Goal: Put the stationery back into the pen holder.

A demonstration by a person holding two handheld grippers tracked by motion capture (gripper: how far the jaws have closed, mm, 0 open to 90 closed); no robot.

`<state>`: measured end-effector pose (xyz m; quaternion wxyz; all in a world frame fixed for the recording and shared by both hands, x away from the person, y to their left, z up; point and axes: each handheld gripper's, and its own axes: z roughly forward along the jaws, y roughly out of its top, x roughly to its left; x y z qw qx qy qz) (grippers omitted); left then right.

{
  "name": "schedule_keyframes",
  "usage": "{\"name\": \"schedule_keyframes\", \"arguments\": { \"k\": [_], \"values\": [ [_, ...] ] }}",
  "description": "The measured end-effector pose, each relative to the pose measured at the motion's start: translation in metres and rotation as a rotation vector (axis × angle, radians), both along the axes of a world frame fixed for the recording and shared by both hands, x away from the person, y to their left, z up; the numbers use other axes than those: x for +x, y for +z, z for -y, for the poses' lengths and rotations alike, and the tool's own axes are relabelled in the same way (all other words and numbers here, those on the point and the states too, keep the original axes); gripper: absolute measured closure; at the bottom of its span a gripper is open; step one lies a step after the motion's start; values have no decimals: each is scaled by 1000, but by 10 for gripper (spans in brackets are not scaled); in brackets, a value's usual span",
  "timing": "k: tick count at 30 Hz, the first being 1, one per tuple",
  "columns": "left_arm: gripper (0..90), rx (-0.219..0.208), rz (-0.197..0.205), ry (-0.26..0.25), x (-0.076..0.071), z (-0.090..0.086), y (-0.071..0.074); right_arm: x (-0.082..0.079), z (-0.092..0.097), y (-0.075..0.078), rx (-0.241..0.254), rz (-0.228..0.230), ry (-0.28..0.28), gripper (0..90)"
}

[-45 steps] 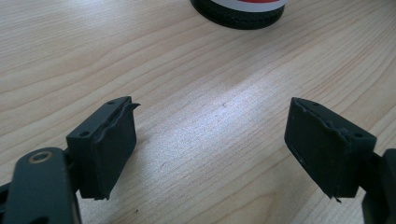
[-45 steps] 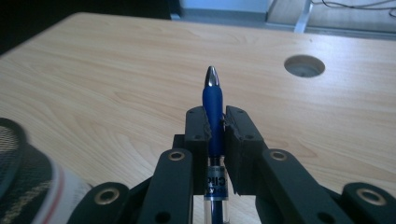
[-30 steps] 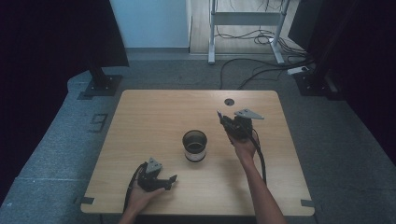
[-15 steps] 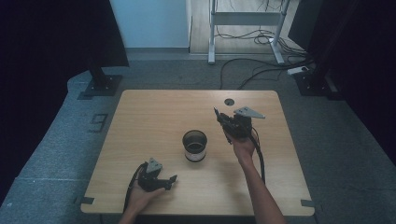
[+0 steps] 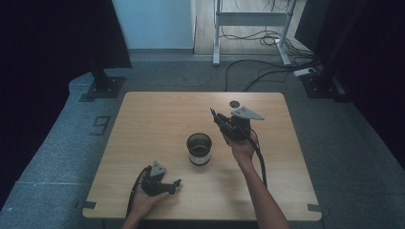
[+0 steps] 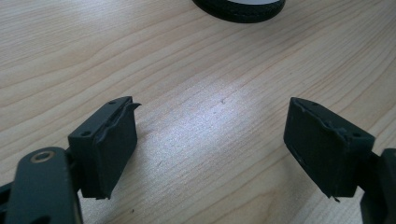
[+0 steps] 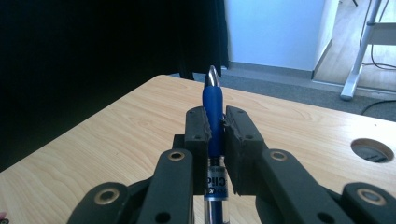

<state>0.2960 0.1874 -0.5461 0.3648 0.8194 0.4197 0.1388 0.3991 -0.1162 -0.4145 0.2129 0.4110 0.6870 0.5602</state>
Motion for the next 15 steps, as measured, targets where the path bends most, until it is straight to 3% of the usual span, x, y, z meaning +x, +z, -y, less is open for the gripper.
{"name": "schedule_keyframes", "arguments": {
  "k": [15],
  "values": [
    [177,5,-6,-5,0,0,0,-4,-26,9,3,28,51,780]
  ]
}}
